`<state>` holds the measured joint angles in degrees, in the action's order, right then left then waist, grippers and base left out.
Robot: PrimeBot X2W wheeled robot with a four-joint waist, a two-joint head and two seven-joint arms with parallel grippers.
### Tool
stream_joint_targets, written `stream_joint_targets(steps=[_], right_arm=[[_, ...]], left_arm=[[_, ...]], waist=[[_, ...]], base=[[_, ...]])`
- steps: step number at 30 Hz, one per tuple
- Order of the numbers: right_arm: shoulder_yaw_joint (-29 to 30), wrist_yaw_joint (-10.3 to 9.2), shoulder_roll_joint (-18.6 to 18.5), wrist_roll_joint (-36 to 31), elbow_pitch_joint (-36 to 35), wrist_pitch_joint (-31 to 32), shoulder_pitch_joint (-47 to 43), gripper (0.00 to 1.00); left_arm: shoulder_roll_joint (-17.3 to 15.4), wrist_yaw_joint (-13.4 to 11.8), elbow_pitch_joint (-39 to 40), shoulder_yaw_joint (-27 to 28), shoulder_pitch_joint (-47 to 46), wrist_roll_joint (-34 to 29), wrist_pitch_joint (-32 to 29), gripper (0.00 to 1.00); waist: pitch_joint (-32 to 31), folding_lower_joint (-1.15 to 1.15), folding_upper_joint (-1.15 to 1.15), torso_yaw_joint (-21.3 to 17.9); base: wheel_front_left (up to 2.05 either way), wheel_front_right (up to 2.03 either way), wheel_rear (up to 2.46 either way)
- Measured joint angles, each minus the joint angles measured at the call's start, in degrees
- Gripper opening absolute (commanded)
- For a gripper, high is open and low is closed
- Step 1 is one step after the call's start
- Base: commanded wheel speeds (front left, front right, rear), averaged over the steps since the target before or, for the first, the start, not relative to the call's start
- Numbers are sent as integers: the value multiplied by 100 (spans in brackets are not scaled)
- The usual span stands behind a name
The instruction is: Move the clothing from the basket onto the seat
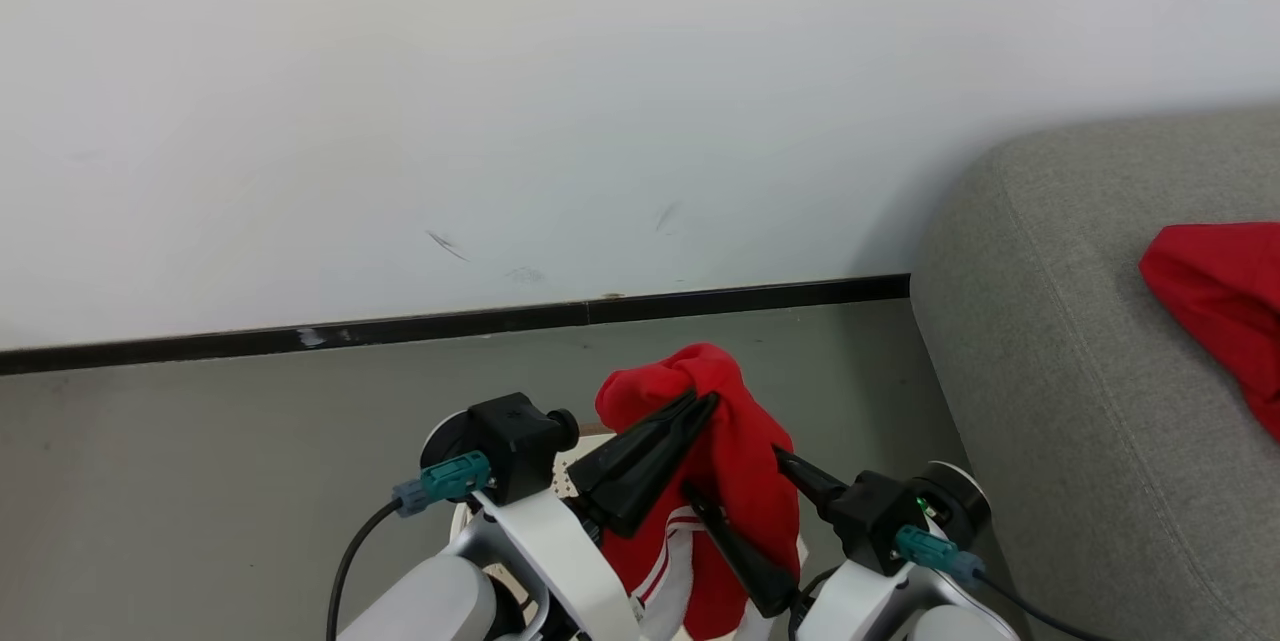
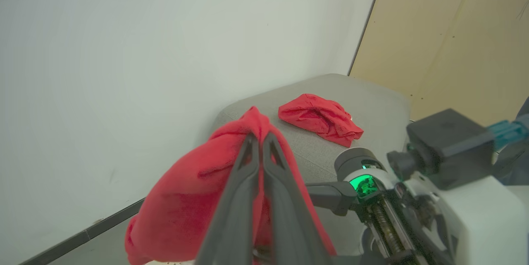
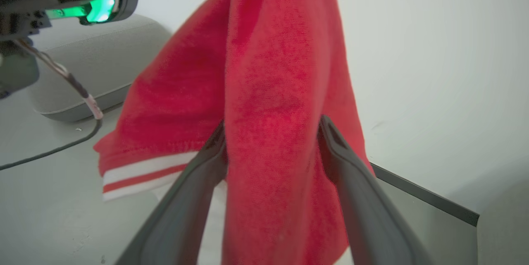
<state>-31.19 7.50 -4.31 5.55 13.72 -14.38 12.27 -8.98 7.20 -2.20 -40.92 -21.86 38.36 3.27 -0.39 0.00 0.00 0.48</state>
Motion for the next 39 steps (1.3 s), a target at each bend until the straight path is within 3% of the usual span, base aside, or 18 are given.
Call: stream_joint_targets(steps=[15,16,18,19,30,35,37,39], right_arm=[[-196,0,-207,59,113,0,120,100],[-227,-1,-210,77,116,0,123,66],[-291,0,-208,113,116,0,123,11],[-310,0,-204,135,115,0,124,0],[-266,0,-208,414,127,0,122,0],[-118,0,-232,475,127,0,121,0],[-68,0,-261,520,127,0,120,0],[-23,0,-288,537,123,0,119,0]], left_arm=[[-175,0,679,-598,-5,522,-365,0],[-179,0,704,-621,-5,573,-371,0],[-198,0,734,-630,-8,608,-372,0],[-214,0,744,-631,-10,608,-375,0],[-403,1,776,-497,-11,793,-413,0],[-458,1,730,-423,-9,793,-360,46],[-476,1,712,-414,-5,793,-338,51],[-494,1,692,-381,-1,791,-298,81]], waist=[[7,0,0,4],[11,0,0,1],[19,0,0,-7],[25,0,0,-11],[85,0,0,-54],[98,0,0,-72],[101,0,0,-79],[104,0,0,-87]], base=[[0,0,0],[0,0,0],[0,0,0],[0,0,0],[0,0,0],[0,0,0],[0,0,0],[0,0,0]])
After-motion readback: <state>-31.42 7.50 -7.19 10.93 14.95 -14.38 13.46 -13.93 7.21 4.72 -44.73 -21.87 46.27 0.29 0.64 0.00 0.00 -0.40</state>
